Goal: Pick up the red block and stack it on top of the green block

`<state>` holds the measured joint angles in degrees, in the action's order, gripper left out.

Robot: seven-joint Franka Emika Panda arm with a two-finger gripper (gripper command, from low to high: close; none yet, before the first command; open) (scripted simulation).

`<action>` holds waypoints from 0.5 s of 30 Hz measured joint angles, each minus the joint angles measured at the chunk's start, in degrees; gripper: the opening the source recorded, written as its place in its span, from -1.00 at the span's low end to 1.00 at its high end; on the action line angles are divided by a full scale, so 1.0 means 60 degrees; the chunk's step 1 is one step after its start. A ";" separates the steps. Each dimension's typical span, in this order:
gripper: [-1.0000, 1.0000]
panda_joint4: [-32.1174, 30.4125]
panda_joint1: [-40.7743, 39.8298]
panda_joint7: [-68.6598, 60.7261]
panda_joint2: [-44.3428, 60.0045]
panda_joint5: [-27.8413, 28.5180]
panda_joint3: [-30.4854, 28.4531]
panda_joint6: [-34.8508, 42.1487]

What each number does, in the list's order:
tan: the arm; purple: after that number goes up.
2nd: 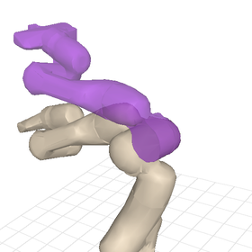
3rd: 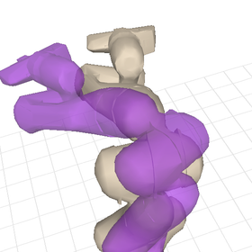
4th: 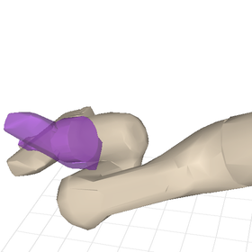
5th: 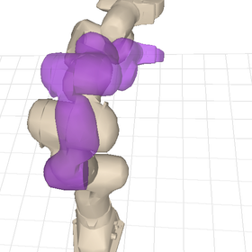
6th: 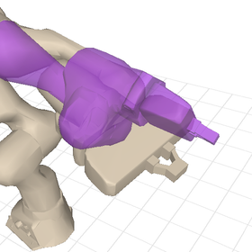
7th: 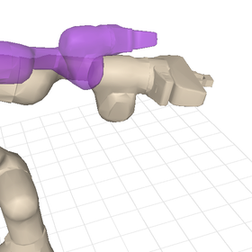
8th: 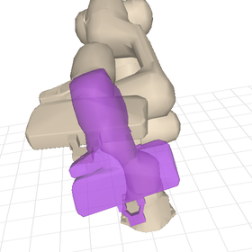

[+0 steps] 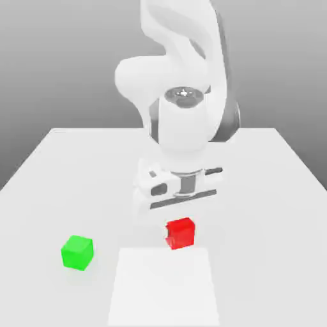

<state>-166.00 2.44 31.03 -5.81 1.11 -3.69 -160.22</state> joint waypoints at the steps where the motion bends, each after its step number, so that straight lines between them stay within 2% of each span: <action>1: -1.00 0.0116 -0.0337 0.0144 -0.0067 0.0079 -0.0270 0.0178; 7: -1.00 0.0861 -0.2460 0.1013 -0.0252 0.0534 -0.1980 0.1082; 10: -1.00 0.0991 -0.2613 0.0768 0.0497 0.0091 -0.2217 0.0481; 13: -1.00 0.1044 -0.2637 0.0164 0.1504 -0.0774 -0.2025 -0.0429; 14: 1.00 0.1059 -0.2717 -0.0039 0.1808 -0.1061 -0.1886 -0.0703; 15: 1.00 0.1059 -0.2716 -0.0039 0.1808 -0.1060 -0.1886 -0.0703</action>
<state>-159.65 -13.86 30.79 5.04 -5.25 -15.00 -164.44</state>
